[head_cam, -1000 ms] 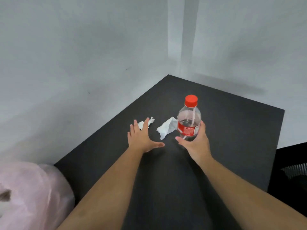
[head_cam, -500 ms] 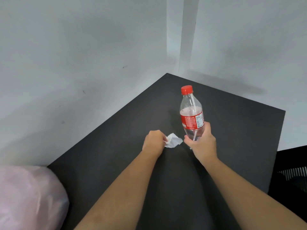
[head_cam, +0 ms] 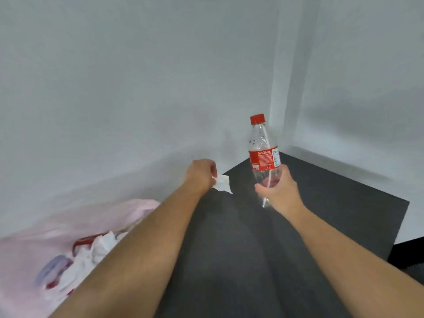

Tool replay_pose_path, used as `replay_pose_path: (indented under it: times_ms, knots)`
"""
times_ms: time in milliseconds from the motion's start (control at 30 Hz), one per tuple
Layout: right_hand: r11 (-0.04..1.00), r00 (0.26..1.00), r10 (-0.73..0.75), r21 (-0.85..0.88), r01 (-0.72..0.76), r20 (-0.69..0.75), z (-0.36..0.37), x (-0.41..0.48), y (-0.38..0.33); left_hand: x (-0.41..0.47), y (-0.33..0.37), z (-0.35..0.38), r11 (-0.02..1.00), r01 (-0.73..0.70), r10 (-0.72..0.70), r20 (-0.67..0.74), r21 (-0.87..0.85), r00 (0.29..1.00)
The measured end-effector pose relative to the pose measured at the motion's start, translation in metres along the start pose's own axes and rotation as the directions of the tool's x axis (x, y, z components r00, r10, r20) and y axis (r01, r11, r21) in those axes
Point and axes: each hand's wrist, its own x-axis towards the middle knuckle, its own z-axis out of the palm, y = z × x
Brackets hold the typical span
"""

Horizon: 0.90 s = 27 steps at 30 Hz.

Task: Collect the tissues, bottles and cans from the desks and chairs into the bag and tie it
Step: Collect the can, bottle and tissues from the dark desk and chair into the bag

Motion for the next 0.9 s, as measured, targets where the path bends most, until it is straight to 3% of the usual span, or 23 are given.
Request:
replay_pose_path:
  times_ms: [133,300,400,533,633,733,800,900]
  knots:
    - [0.996,0.976,-0.083,0.031,0.078,0.203,0.01,-0.027,-0.078,-0.044,-0.032,-0.088,0.999,-0.013,0.017,-0.116,0.033,0.993]
    - [0.945,0.819,-0.097,-0.205,0.254,0.566,0.037,-0.053,-0.154,-0.114,-0.099,-0.168,0.977,0.107,-0.099,-0.052,0.186,0.994]
    - [0.839,0.716,-0.013,-0.382,0.387,0.698,0.064,-0.068,-0.187,-0.158,-0.143,-0.179,0.934,0.2,-0.222,0.041,0.296,0.974]
    - [0.651,0.6,0.157,-0.539,0.535,0.785,0.111,-0.1,-0.214,-0.193,-0.195,-0.152,0.917,0.282,-0.293,-0.003,0.281,0.956]
    - [0.525,0.6,0.23,-0.616,0.587,0.766,0.144,-0.121,-0.218,-0.208,-0.22,-0.132,0.933,0.268,-0.254,-0.085,0.242,0.963]
    - [0.537,0.62,0.221,-0.624,0.567,0.753,0.177,-0.133,-0.211,-0.221,-0.242,-0.129,0.899,0.184,-0.093,-0.237,0.397,0.967]
    - [0.536,0.632,0.193,-0.621,0.572,0.75,0.199,-0.141,-0.204,-0.23,-0.256,-0.129,0.846,0.286,-0.158,-0.301,0.45,0.941]
    - [0.584,0.681,0.089,-0.592,0.556,0.727,0.24,-0.152,-0.184,-0.241,-0.275,-0.126,0.78,0.463,-0.377,-0.274,0.421,0.885]
